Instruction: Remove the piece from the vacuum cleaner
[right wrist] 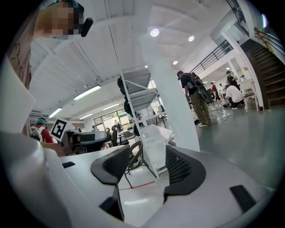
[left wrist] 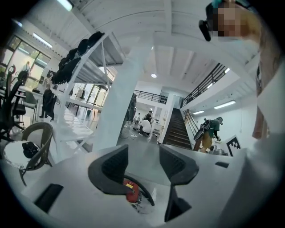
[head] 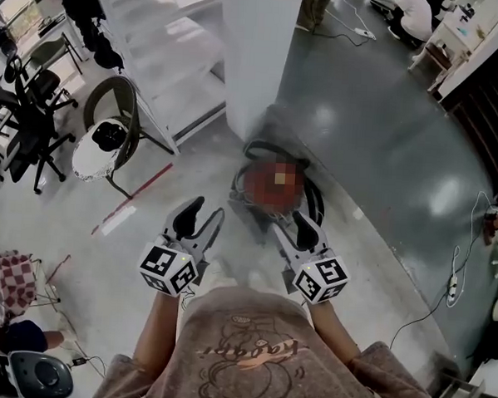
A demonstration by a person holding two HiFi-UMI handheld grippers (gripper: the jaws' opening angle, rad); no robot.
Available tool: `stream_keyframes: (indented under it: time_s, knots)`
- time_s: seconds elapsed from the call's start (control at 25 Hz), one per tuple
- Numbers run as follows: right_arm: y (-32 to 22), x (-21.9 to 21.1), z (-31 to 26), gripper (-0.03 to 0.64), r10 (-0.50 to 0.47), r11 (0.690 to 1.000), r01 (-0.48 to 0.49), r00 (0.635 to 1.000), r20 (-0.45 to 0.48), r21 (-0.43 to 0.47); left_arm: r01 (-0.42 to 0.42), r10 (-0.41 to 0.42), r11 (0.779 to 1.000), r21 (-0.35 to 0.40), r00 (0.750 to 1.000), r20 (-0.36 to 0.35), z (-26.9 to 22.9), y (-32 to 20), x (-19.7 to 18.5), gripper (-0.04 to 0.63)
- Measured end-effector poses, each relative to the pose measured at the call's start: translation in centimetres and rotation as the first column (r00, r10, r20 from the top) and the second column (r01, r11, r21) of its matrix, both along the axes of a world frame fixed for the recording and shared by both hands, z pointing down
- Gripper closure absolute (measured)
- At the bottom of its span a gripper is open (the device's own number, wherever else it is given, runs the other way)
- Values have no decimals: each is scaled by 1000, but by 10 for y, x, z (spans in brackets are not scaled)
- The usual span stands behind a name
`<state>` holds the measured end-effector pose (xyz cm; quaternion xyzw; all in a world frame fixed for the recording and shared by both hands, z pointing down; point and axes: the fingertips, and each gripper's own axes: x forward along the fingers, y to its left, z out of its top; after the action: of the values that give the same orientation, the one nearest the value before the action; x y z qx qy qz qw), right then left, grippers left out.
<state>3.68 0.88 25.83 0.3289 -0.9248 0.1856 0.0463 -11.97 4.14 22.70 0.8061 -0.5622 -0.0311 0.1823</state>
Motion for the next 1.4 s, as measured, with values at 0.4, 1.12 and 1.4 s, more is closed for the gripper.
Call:
stream_keyframes:
  time_s: [0.4, 1.12, 1.4]
  knots:
    - [-13, 5, 28, 376, 26, 998, -30, 998, -65, -58, -192, 196, 979, -75, 979, 55, 40, -20, 12, 307]
    - [-39, 9, 243, 376, -15, 970, -52, 962, -272, -238, -492, 542, 799, -344, 839, 58, 275, -86, 51, 308]
    - [-31, -10, 366, 376, -88, 947, -26, 938, -336, -321, -588, 672, 691, -421, 737, 75, 388, -97, 75, 308]
